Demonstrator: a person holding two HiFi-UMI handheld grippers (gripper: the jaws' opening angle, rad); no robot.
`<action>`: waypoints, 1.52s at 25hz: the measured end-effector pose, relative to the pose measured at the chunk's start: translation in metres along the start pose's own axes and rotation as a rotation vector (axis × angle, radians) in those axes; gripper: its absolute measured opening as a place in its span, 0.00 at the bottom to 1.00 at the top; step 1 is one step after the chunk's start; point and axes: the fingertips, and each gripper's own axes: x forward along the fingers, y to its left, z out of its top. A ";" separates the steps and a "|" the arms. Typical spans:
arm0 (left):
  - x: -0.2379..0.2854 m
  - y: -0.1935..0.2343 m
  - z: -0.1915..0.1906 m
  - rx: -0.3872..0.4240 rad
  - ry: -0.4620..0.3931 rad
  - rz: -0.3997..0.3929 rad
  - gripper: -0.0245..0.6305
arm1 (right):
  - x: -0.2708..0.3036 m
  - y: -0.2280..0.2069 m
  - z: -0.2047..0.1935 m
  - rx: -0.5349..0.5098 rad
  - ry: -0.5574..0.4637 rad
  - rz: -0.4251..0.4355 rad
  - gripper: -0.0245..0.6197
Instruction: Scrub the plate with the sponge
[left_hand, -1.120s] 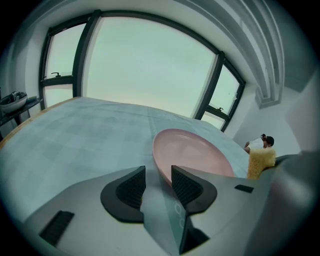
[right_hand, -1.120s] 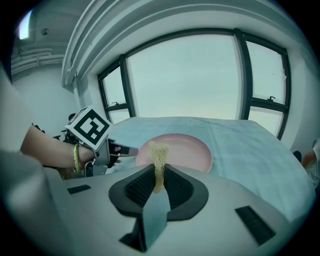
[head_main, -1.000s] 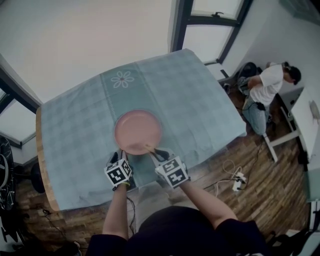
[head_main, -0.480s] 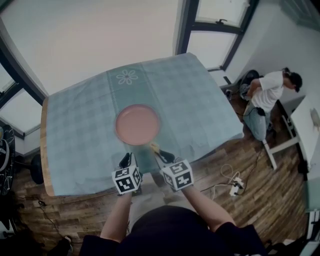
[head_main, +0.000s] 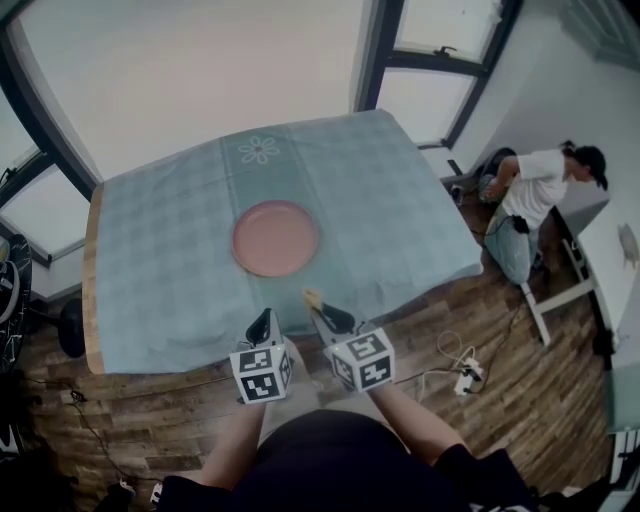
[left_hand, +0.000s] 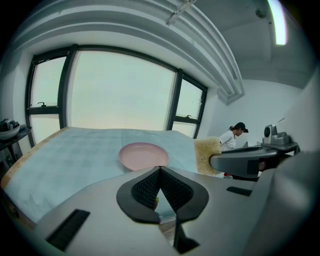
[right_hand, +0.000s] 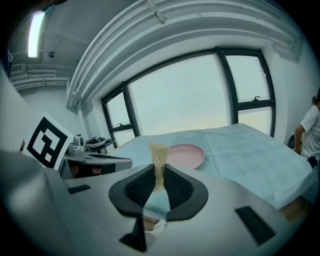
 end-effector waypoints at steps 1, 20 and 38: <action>-0.005 -0.002 0.000 0.013 -0.007 -0.001 0.05 | -0.003 0.004 0.001 0.001 -0.007 0.001 0.13; -0.031 -0.010 0.004 -0.009 -0.027 -0.018 0.05 | -0.023 0.008 -0.005 0.016 -0.030 -0.041 0.12; -0.016 -0.018 0.006 -0.030 -0.003 -0.033 0.05 | -0.018 -0.006 -0.001 0.010 -0.021 -0.047 0.12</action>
